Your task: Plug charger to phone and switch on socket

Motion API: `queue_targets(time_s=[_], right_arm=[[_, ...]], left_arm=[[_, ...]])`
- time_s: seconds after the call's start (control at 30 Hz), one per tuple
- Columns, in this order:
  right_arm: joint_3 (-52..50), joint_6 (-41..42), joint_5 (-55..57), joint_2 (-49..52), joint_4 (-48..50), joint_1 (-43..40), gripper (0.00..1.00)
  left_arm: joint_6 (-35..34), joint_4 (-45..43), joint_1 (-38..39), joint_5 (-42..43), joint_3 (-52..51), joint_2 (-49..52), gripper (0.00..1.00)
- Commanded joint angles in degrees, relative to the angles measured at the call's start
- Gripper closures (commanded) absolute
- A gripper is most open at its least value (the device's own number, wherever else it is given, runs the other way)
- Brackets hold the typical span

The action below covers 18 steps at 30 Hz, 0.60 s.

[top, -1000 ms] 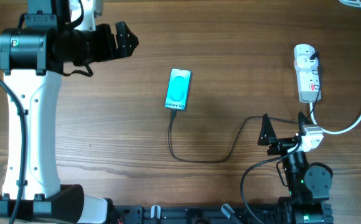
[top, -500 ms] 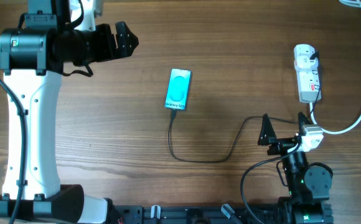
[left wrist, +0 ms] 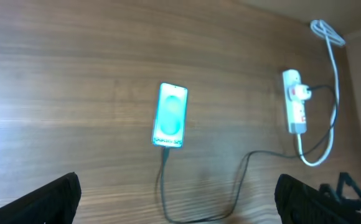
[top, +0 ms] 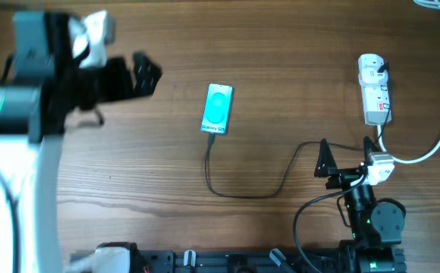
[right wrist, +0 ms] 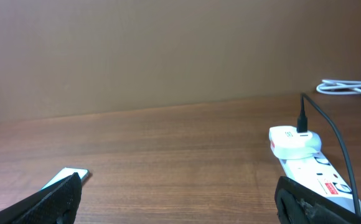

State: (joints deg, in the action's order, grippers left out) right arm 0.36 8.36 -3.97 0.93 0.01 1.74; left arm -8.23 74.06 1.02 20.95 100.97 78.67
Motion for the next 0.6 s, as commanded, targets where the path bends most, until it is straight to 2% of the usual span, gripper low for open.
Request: queue_targets(time_s=[0.0,0.13,0.33,0.47,0.57], right_arm=[[-0.1,0.8,1.0,-0.7,0.1,0.3,0.0],[-0.1,0.7,1.0,-0.7,0.1,0.3,0.0],[-0.1,0.8,1.0,-0.7,0.1,0.3,0.0],[-0.1,0.7,1.0,-0.7,0.1,0.3,0.0],[-0.1,0.7,1.0,-0.7,0.1,0.3,0.0]], left_arm=[[0.3,0.0,-3.5,-2.8,-12.1,-11.9,0.0],[0.3,-4.6,-5.7,-2.8,-29.1,-23.4,0.0],[0.3,-36.5,-5.6,-2.9,-62.3,-44.5,0.0],[0.5,-53.8,-4.3,-4.3,-75.8,-53.6,0.0],[0.5,-67.0,-1.0,-8.9,-85.4,-60.4,0.0]])
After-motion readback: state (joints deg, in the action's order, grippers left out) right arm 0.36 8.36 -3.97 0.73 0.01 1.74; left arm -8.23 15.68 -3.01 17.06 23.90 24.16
